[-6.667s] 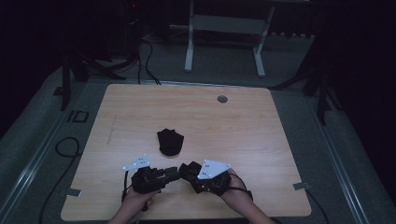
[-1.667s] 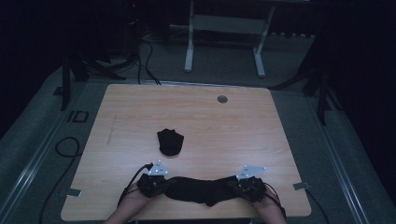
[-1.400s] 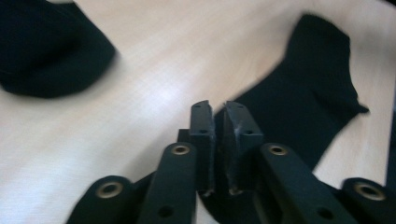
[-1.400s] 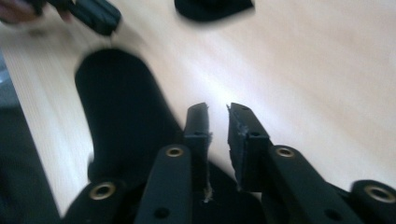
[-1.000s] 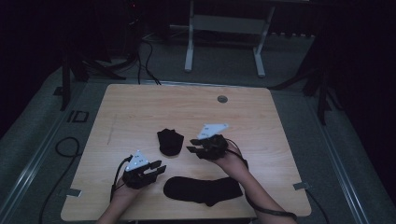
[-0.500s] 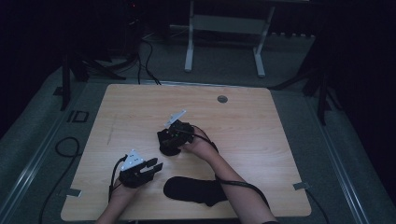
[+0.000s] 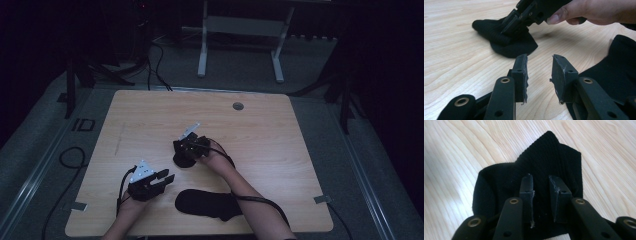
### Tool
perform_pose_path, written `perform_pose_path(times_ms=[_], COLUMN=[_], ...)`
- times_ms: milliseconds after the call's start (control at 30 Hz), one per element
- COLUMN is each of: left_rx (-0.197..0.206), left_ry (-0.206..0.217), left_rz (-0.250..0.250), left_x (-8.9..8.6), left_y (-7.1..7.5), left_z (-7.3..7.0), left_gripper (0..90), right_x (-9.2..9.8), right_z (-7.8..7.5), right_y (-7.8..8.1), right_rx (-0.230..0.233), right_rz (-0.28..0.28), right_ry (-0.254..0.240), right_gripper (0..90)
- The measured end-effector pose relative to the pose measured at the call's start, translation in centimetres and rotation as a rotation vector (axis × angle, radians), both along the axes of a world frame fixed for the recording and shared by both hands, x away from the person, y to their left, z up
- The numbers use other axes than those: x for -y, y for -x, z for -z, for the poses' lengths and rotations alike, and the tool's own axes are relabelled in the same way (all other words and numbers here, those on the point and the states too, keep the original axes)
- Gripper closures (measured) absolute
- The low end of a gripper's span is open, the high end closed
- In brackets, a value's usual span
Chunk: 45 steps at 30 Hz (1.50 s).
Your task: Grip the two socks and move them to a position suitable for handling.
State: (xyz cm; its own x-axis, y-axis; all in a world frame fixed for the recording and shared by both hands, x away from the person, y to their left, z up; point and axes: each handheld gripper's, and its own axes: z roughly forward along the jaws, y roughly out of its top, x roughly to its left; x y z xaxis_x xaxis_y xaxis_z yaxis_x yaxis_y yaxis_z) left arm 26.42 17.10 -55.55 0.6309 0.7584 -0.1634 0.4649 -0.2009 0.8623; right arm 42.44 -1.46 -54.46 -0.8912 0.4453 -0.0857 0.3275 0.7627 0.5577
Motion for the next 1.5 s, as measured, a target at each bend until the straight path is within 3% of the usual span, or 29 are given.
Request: perform_pose_path(times_ms=[167, 367, 767, 900, 967, 1067, 1200, 1433, 1500], left_rx=[0.0, -0.011, -0.025, -0.028, -0.029, -0.034, -0.05, -0.103, -0.116], left_ry=[0.008, 0.006, -0.004, -0.001, -0.004, -0.011, -0.014, -0.076, -0.083], left_rz=[0.003, 0.018, 0.062, 0.074, 0.081, 0.096, 0.111, 0.13, 0.14], left_x=[0.2, 0.6, 2.0, 2.6, 3.0, 3.6, 4.2, 6.3, 7.1], left_y=[0.0, -0.2, -0.7, -1.0, -1.2, -1.4, -1.7, -3.3, -3.8], left_z=[0.0, -0.1, -0.3, -0.4, -0.4, -0.3, -0.3, -0.3, -0.3], left_gripper=[65.8, 65.8, 65.8, 65.8, 65.8, 65.8, 65.6, 47.3, 47.1], right_x=[1.6, 5.4, 10.7, 11.7, 12.0, 12.2, 12.2, 13.0, 13.1], right_z=[0.0, -0.1, 0.1, 0.2, 0.1, 0.1, -0.4, -4.2, -4.8], right_y=[0.2, 1.3, 4.7, 5.5, 5.9, 6.4, 6.5, 6.6, 6.0], right_rx=[0.012, 0.019, 0.007, 0.014, 0.012, 0.013, -0.023, 0.061, 0.06], right_rz=[0.04, 0.075, 0.121, 0.165, 0.231, 0.258, 0.221, 0.167, 0.164], right_ry=[0.004, 0.005, -0.045, -0.053, -0.049, -0.042, -0.051, -0.132, -0.148], right_gripper=[74.1, 74.6, 72.3, 72.1, 72.0, 68.8, 56.0, 45.6, 44.6])
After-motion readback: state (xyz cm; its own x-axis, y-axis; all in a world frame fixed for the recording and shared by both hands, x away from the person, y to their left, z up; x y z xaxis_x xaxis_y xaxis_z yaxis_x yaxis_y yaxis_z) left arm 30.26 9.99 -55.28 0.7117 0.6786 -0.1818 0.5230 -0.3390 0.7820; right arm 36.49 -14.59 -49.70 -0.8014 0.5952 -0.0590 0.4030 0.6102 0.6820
